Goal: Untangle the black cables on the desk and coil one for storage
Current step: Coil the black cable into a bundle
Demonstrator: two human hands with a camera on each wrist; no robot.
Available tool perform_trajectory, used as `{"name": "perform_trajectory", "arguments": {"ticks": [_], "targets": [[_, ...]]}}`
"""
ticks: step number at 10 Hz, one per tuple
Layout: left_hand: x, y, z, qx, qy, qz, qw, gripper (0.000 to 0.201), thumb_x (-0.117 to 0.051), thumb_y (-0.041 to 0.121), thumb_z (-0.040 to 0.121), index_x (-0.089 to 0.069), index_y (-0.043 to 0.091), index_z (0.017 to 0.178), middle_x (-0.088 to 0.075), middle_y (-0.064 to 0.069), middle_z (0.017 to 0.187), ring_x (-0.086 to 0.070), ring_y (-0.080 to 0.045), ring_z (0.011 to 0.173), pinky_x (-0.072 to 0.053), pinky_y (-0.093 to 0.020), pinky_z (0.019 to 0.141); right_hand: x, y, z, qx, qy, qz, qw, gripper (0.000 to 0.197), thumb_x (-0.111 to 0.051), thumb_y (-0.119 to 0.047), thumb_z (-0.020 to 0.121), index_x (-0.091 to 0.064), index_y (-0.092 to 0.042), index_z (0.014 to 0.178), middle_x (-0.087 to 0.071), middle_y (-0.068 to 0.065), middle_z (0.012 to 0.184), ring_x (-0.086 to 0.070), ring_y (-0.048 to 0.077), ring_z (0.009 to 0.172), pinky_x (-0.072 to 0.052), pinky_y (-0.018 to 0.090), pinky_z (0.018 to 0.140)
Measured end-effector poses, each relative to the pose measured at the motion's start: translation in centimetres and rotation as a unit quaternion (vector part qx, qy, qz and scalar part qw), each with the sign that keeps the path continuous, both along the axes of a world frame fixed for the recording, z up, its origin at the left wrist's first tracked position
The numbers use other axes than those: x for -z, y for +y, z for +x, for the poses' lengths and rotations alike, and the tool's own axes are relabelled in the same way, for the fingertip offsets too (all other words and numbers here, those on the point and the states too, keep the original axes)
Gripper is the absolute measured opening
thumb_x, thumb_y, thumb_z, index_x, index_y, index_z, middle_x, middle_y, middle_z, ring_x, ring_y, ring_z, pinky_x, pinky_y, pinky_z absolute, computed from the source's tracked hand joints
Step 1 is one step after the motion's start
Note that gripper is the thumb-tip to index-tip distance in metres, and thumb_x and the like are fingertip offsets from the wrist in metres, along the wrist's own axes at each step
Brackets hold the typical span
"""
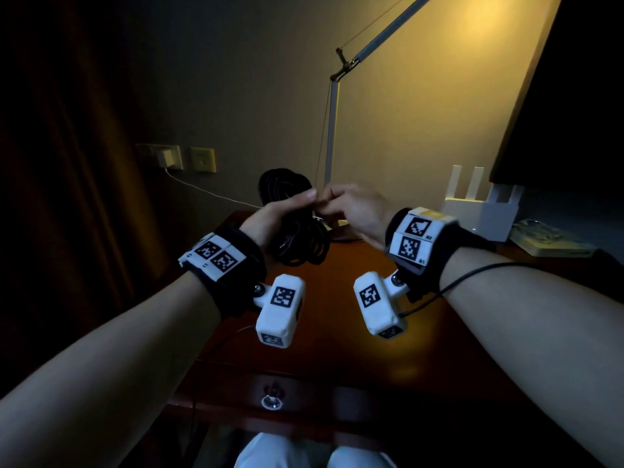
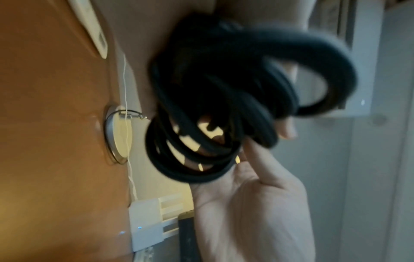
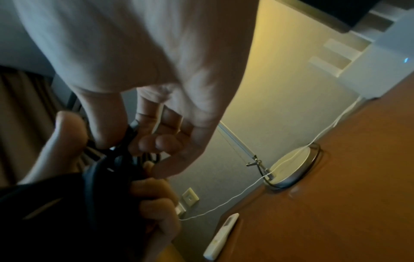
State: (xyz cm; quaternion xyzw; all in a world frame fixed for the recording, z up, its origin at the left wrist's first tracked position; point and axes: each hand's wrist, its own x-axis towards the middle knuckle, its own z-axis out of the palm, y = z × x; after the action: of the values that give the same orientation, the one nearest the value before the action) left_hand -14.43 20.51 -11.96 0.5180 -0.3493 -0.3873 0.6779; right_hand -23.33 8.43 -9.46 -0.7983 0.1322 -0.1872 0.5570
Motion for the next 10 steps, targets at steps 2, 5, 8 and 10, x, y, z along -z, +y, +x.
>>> {"name": "perform_trajectory", "arguments": {"ticks": [2, 5, 8, 10], "targets": [[1.3, -1.8, 3.2, -0.139, -0.021, 0.075, 0.987, 0.078, -0.083, 0.052, 0.047, -0.07, 0.007, 0.11, -0.066, -0.023, 0.115, -0.065, -0.031, 0.095, -0.048, -0.041, 0.089, 0.8, 0.0, 0.0, -0.014, 0.017, -0.063, 0.998, 0.015, -0.055, -0.009, 0.094, -0.06, -0.002, 0.082, -0.047, 0.016, 0.081, -0.043, 0.023, 0.068, -0.037, 0.029, 0.06], [1.2, -0.5, 2.2, -0.192, -0.004, 0.08, 0.978, 0.063, -0.075, 0.034, 0.054, -0.066, 0.002, 0.107, -0.068, -0.011, 0.084, -0.064, -0.021, 0.063, -0.048, -0.026, 0.052, 0.5, -1.8, -0.7, 0.02, 0.001, -0.096, 0.995, 0.038, -0.062, -0.019, 0.09, -0.062, 0.018, 0.1, -0.056, 0.018, 0.088, -0.048, 0.024, 0.081, -0.04, 0.034, 0.074], [0.1, -1.5, 0.9, -0.171, 0.021, 0.067, 0.983, 0.056, -0.066, 0.017, 0.055, -0.064, -0.003, 0.107, -0.063, -0.013, 0.086, -0.059, -0.021, 0.061, -0.046, -0.023, 0.053, 0.3, -2.4, -0.3, 0.027, 0.068, -0.139, 0.988, 0.019, -0.058, -0.01, 0.092, -0.065, -0.001, 0.107, -0.061, 0.01, 0.096, -0.053, 0.021, 0.088, -0.043, 0.034, 0.081], [-1.7, -1.0, -1.8, -0.124, -0.004, 0.071, 0.99, 0.019, -0.041, 0.008, 0.09, -0.05, 0.01, 0.074, -0.052, -0.005, 0.066, -0.052, -0.014, 0.055, -0.045, -0.026, 0.053, -0.1, -1.1, 0.0, -0.014, 0.051, -0.124, 0.991, 0.018, -0.051, -0.009, 0.097, -0.059, 0.006, 0.097, -0.051, 0.015, 0.075, -0.046, 0.019, 0.063, -0.038, 0.022, 0.05]]}}
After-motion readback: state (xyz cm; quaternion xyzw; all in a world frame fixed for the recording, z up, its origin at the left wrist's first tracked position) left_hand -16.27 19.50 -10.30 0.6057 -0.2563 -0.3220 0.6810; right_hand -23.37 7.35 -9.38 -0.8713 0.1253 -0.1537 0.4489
